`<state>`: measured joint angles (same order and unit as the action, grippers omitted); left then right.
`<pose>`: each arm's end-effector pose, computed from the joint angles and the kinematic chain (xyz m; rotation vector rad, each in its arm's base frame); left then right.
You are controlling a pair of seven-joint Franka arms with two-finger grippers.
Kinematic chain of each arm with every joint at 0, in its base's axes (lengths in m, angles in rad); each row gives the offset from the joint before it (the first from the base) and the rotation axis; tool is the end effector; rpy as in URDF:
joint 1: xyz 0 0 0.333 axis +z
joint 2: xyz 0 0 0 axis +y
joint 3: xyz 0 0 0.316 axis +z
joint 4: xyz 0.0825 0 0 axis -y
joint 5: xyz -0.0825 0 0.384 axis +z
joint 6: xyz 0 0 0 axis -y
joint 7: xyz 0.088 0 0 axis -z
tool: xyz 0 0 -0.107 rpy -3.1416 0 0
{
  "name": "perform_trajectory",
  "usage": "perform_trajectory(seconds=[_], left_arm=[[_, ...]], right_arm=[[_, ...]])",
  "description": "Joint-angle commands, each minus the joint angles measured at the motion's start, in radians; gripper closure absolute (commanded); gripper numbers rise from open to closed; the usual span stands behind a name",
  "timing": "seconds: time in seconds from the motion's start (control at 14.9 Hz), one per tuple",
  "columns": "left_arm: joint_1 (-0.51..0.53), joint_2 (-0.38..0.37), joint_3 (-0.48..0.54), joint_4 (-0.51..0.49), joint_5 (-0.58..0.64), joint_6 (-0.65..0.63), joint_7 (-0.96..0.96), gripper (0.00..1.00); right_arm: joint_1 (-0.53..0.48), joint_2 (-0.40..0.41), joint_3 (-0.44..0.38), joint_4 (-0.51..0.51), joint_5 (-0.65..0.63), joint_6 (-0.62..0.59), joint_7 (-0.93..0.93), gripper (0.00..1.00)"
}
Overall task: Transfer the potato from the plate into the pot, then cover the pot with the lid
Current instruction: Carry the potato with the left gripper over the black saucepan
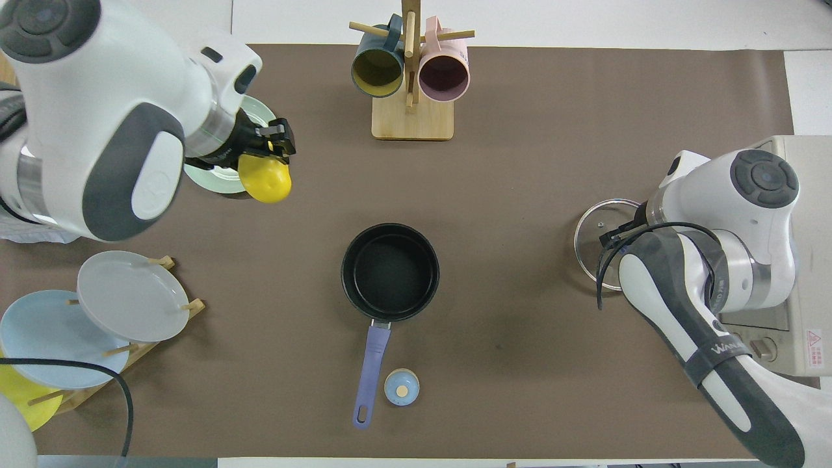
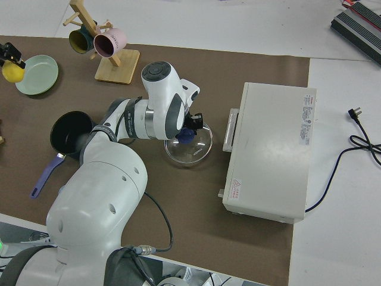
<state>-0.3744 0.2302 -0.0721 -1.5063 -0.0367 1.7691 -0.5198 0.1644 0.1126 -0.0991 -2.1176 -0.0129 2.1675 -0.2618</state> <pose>0.5743 -0.2735 0.5362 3.0771 0.1264 0.0077 0.5515 0.0362 0.3557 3.0809 0.5209 -0.1000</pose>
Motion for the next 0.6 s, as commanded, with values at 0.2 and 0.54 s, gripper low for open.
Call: perform_trajectory(seconds=[0.2,0.54], left_arm=[[-0.214,-0.128,0.023,-0.454,-0.002,0.394,-0.106,1.0],[-0.27,-0.083,0.023,-0.567,0.043,0.533,-0.108,1.0]], right_arm=[[-0.005,-0.007,0.058,0.214,0.013,-0.202,0.056,1.0],[-0.005,-0.002,0.111,0.343,0.013,-0.325,0.203,1.0]])
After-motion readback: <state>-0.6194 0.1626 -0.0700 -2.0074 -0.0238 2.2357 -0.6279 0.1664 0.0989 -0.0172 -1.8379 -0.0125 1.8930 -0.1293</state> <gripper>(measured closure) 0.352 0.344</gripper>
